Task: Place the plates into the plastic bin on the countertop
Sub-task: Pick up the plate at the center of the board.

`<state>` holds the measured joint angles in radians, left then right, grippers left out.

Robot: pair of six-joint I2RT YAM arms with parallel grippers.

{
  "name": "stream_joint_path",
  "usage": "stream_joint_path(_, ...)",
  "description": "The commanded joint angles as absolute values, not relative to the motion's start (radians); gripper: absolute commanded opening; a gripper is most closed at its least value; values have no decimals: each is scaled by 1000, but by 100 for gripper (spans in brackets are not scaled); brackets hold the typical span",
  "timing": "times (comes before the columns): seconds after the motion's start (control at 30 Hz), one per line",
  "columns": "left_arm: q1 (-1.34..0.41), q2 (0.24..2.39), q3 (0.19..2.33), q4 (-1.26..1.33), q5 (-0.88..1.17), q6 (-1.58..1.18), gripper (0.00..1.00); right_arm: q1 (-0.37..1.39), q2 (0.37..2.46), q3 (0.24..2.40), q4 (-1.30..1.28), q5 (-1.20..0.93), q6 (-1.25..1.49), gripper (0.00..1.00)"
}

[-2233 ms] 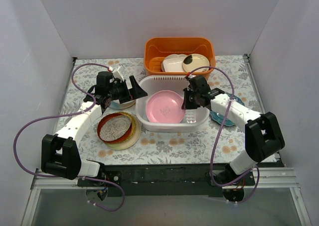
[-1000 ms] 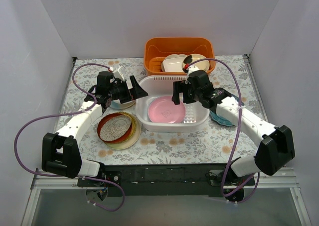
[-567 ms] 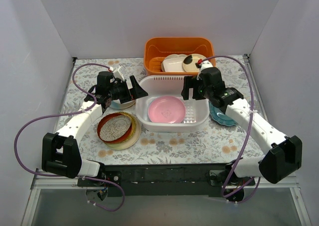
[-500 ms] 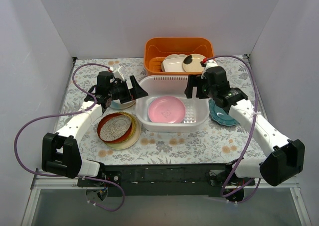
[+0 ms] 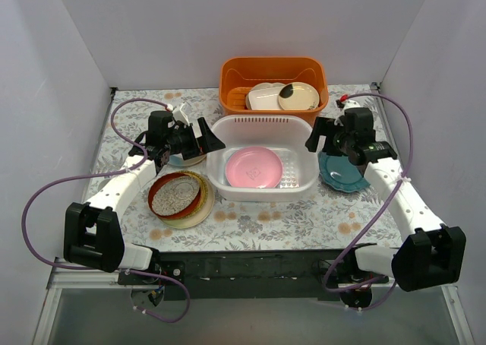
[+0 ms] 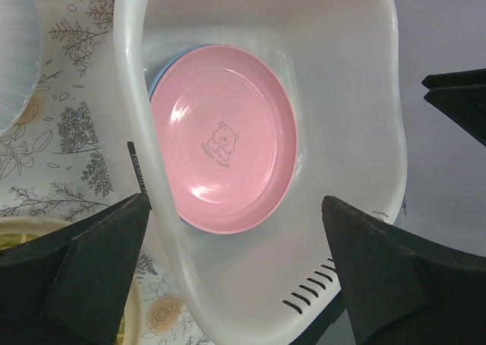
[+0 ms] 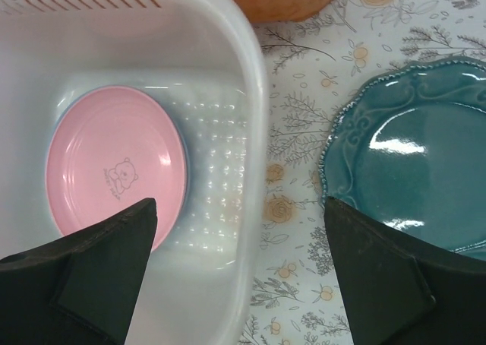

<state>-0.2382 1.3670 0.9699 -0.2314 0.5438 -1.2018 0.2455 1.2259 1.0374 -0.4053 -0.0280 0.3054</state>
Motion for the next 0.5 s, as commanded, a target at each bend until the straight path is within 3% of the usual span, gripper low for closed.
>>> stream_joint_path(0.0, -235, 1328, 962, -221, 558, -1198, 98, 151, 1175, 1014, -391, -90, 269, 98)
stream_joint_path(0.47, -236, 1325, 956, -210, 568, -1206, 98, -41, 1140, 939, -376, -195, 259, 98)
